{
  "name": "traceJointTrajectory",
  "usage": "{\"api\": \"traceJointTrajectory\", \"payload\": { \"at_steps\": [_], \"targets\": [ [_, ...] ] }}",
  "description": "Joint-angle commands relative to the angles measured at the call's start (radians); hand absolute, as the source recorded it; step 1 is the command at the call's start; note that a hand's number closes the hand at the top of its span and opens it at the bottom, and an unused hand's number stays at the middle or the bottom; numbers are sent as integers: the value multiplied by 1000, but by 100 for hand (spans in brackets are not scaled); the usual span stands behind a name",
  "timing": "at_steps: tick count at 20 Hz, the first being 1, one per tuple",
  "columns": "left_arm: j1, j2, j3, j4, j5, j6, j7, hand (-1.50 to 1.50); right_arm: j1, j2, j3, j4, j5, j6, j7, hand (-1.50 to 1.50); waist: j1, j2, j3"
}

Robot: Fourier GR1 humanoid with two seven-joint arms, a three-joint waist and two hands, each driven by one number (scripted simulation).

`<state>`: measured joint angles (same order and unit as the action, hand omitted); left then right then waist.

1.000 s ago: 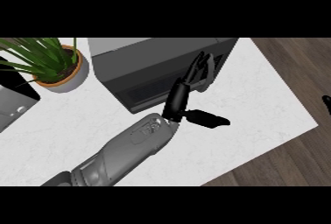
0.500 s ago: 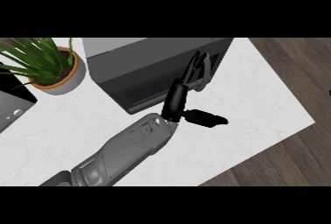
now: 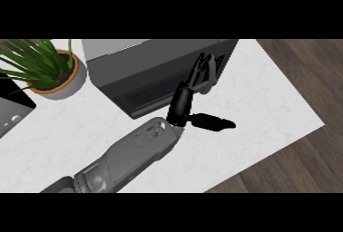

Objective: Pick up the milk, place it into the microwave and close the microwave

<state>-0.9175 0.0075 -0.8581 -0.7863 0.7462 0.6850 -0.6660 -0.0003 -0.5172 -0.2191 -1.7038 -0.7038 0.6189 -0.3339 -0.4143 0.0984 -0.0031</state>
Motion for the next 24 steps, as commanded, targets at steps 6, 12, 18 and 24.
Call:
{"api": "traceJointTrajectory", "payload": {
  "at_steps": [6,12,18,24],
  "targets": [
    [-56,-7,17,60,56,-5,-3,-150,-21,-29,0,0,-37,14,28,-150,-13,8,0],
    [-54,-7,7,64,85,1,-23,-150,-29,-41,2,10,-60,25,41,-150,-17,9,1],
    [-70,-7,2,71,108,1,-39,-150,-35,-49,9,9,-84,31,57,-150,-20,5,1],
    [-79,13,-55,176,83,-11,33,-150,-47,-56,10,1,-96,26,67,-150,9,6,12]
  ]
}}
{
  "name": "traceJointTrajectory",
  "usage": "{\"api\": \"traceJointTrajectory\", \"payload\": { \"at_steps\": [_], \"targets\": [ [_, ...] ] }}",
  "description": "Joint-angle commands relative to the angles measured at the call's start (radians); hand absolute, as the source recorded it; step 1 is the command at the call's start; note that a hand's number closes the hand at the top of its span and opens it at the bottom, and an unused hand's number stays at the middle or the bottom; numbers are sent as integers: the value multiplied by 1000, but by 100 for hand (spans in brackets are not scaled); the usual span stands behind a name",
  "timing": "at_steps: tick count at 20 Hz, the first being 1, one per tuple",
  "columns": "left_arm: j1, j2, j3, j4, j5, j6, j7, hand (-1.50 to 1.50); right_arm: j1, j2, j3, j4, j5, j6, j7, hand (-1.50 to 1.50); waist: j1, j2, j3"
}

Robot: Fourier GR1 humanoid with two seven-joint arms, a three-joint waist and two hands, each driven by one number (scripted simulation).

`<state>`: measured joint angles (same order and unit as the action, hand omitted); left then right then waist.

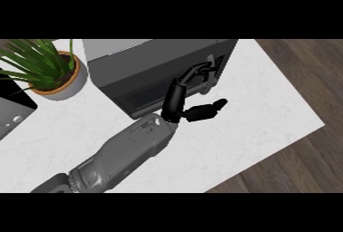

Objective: Pick up the milk, place it into the microwave and close the microwave

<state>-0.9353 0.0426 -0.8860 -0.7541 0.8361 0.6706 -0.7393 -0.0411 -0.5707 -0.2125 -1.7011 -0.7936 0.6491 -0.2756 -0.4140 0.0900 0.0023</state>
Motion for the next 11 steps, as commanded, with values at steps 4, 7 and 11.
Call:
{"api": "traceJointTrajectory", "payload": {
  "at_steps": [4,7,11],
  "targets": [
    [-79,55,-44,209,-54,92,118,-150,7,-16,-17,2,-21,-5,12,-150,25,-2,13],
    [-98,45,-42,228,-45,106,159,-150,6,-19,-16,-9,-23,-11,18,-150,44,-3,10],
    [-122,37,-60,250,-53,119,191,-150,18,-33,-33,-8,-28,-18,27,-150,50,-9,10]
  ]
}}
